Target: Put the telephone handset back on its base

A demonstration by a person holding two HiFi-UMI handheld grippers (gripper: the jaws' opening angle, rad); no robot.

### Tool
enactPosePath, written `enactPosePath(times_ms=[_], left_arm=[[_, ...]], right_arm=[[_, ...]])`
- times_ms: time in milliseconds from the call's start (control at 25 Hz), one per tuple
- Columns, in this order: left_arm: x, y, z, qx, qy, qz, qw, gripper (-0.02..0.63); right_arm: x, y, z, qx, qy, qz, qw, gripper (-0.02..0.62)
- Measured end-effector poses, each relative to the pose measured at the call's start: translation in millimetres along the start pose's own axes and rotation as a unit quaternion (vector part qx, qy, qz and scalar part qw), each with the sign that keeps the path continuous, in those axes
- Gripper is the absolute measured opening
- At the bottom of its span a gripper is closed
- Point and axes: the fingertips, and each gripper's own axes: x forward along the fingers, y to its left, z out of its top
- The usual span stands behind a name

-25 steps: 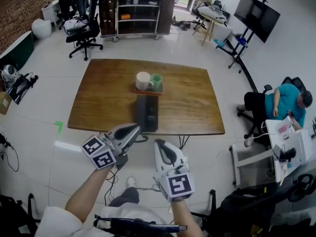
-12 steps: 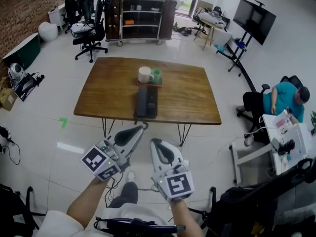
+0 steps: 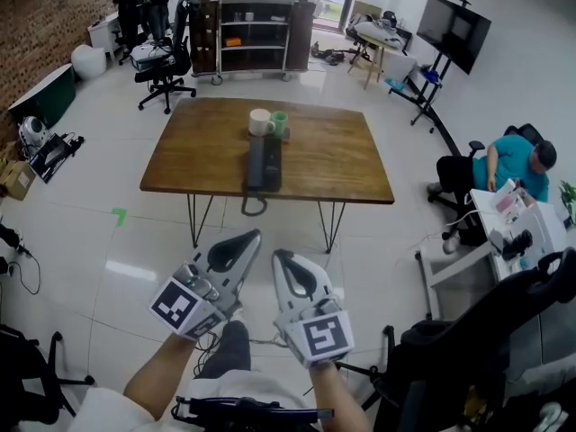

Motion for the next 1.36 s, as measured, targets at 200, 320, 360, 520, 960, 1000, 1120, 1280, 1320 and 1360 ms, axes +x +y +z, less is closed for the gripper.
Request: enactPosePath(times_ms=[200,320,360,520,960,1000,1120,1280,1320,1360], left_arm=[[-20,-30,19,0.032,-0.013,0.015,0.9993,0.001],[-31,-42,26,0.037,-0.018,0.021,0.9989,0.001],[-36,-46,28,0.037,-0.017,0.023,0.9989,0.001],[-56,-57,34,0.036,-0.016,0.035,0.9986,0.001],[-85,-73,35,0.037,-0.002,0.04,0.9985,0.0],[-87,-73,34,0.035,-0.001,0.04,0.9986,0.0],[-95,-70,33,0.034,0.004,0.043,0.9985,0.002],[-106,-68,34,0.034,0.009,0.049,0.9982,0.003],[-109,-69,34,0.032,0.009,0.049,0.9983,0.003],[-111,-69,35,0.03,0.01,0.048,0.9983,0.003]], right_arm=[[-27,20,16,-0.002,-0.016,0.002,1.0,0.0],[-36,31,27,-0.007,-0.035,0.006,0.999,0.0],[-39,36,28,-0.008,-0.039,0.007,0.999,0.0],[-51,56,30,-0.002,-0.047,0.016,0.999,0.0],[-64,84,26,0.004,-0.052,0.019,0.998,0.0],[-64,85,24,0.004,-0.05,0.018,0.999,0.0],[-62,92,23,-0.003,-0.047,0.019,0.999,0.0],[-62,105,22,-0.008,-0.04,0.026,0.999,0.0],[-63,108,21,-0.005,-0.037,0.026,0.999,0.0],[-64,110,20,-0.003,-0.034,0.027,0.999,0.0]])
